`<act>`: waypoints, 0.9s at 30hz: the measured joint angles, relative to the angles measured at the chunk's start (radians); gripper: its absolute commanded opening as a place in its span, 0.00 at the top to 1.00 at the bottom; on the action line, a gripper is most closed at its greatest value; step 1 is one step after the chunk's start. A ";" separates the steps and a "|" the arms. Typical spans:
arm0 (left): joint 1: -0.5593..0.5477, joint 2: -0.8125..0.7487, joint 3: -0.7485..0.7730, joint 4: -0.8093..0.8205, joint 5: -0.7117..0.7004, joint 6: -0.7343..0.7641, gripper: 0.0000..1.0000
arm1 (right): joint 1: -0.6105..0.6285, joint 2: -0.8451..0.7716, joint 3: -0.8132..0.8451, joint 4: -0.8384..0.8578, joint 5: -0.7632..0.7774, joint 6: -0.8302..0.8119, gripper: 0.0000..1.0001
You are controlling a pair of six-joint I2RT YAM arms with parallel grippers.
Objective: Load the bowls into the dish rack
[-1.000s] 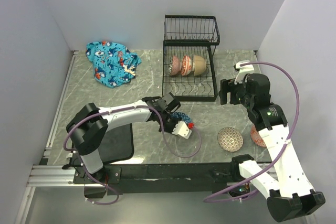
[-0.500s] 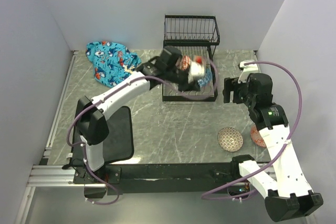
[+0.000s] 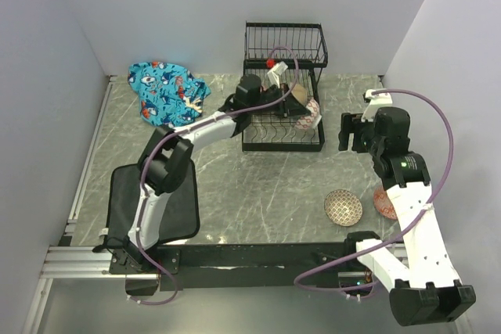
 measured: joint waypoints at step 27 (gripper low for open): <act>-0.015 0.243 0.148 -0.103 -0.346 -0.516 0.99 | -0.074 0.170 0.041 -0.006 -0.008 0.027 0.13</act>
